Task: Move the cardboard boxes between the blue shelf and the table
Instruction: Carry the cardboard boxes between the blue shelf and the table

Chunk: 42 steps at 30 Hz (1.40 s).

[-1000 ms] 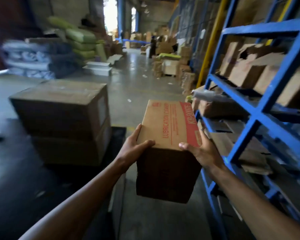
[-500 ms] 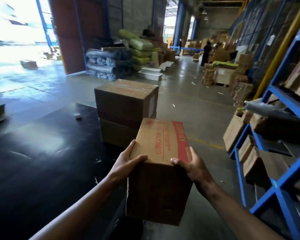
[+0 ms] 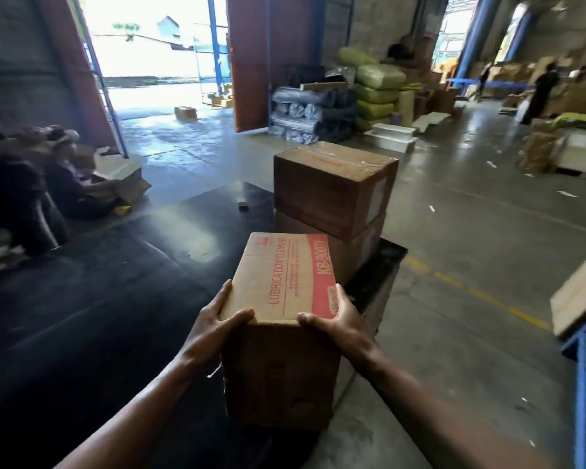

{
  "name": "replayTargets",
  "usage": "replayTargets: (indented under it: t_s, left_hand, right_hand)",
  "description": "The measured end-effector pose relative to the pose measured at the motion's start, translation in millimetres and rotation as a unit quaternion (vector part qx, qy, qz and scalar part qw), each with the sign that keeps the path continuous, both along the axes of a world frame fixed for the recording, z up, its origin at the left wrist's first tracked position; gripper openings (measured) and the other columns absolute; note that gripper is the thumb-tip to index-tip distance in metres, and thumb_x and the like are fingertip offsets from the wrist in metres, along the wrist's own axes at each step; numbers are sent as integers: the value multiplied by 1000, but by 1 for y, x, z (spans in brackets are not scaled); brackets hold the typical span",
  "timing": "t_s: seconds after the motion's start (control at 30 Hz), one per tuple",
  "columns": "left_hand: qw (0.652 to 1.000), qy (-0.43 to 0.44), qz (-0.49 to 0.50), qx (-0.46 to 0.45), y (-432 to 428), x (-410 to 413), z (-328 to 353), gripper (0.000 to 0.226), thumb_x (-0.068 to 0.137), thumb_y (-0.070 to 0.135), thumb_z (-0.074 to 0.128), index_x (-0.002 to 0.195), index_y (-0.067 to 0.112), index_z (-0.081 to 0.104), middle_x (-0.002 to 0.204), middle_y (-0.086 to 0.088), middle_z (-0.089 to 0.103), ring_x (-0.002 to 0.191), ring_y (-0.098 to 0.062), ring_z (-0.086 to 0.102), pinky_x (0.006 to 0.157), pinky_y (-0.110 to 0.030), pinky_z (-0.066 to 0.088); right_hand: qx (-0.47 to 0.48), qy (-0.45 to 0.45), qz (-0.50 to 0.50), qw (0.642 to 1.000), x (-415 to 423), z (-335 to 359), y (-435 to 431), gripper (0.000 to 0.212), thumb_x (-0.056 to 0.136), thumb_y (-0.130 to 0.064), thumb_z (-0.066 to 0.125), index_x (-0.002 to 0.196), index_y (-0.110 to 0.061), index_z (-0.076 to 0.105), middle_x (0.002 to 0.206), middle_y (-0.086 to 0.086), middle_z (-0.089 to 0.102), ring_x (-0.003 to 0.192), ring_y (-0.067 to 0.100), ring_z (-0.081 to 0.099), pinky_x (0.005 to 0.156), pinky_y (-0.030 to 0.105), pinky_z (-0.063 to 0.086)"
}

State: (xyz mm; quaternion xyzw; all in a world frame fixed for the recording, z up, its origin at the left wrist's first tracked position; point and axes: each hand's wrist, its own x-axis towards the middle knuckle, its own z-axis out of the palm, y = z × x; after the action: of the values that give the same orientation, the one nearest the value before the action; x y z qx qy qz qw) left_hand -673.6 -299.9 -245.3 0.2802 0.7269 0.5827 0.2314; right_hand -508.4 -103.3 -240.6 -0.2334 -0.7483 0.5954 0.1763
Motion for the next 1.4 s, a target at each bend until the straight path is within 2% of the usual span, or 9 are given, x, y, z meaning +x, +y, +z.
replayTargets:
  t_s: [0.13,0.3,0.4,0.5,0.7,0.83,0.93,1.1,1.4]
  left_hand:
    - [998,5,57,-11,-30,-32,-17,92,80,32,78,155,23,26,137,6,43,102,5,52,72,1,43]
    - [997,-13,80,-7,-53,-83,-36,105,61,57,75,151,38,24,132,10,51,113,-7,58,84,-14,52]
    - [997,-13,73,-2,-56,-120,-41,102,61,62,72,148,46,21,129,15,52,114,-3,59,89,-18,52]
    - [999,-13,48,7,-60,-137,-49,102,64,59,71,146,52,11,126,25,53,115,8,57,87,-11,50]
    - [998,58,2,-28,-56,-149,-54,110,78,49,77,153,46,-3,128,38,45,116,21,46,98,-8,40]
    - [984,168,-53,-21,-19,-140,-44,97,83,49,72,154,45,8,157,12,32,143,-5,32,117,-31,30]
    - [966,239,-97,-3,18,-137,-45,88,87,45,70,156,37,15,162,18,16,148,1,11,122,-36,16]
    - [963,236,-129,-35,48,-137,-84,91,82,60,67,155,35,19,162,17,12,148,2,8,123,-35,17]
    - [976,180,-100,-76,31,-140,-111,90,78,68,64,153,30,30,158,20,18,147,4,11,121,-26,13]
  right_hand:
    - [29,-44,67,996,-49,-23,-20,118,52,-51,95,145,-26,27,132,-7,60,117,4,61,104,33,49]
    - [82,-94,141,982,-109,-36,-25,154,48,-56,92,155,-22,-13,153,-11,29,141,7,36,119,30,27]
    - [109,-101,122,981,-145,-33,-26,141,58,-40,93,157,-19,-5,157,-5,30,142,10,34,118,24,23]
    - [205,-97,91,970,-173,-37,-27,123,66,-31,90,157,-16,8,163,0,21,147,13,23,116,20,14]
    - [205,-94,72,972,-175,-42,-5,122,58,-45,91,155,-21,22,155,-6,36,141,7,35,118,23,26]
    - [147,-134,26,980,-141,-46,32,124,45,-66,88,150,-43,26,145,-18,48,129,2,50,112,30,40]
    - [161,-179,-3,970,-113,-48,52,115,53,-72,80,151,-36,33,147,-9,48,130,9,50,111,36,41]
    - [243,-192,-28,951,-96,-41,60,100,64,-73,71,148,-26,43,153,0,40,139,17,40,115,35,34]
    - [184,-119,-80,972,-108,-22,50,102,64,-81,64,149,-30,41,147,-6,50,130,8,49,111,31,41]
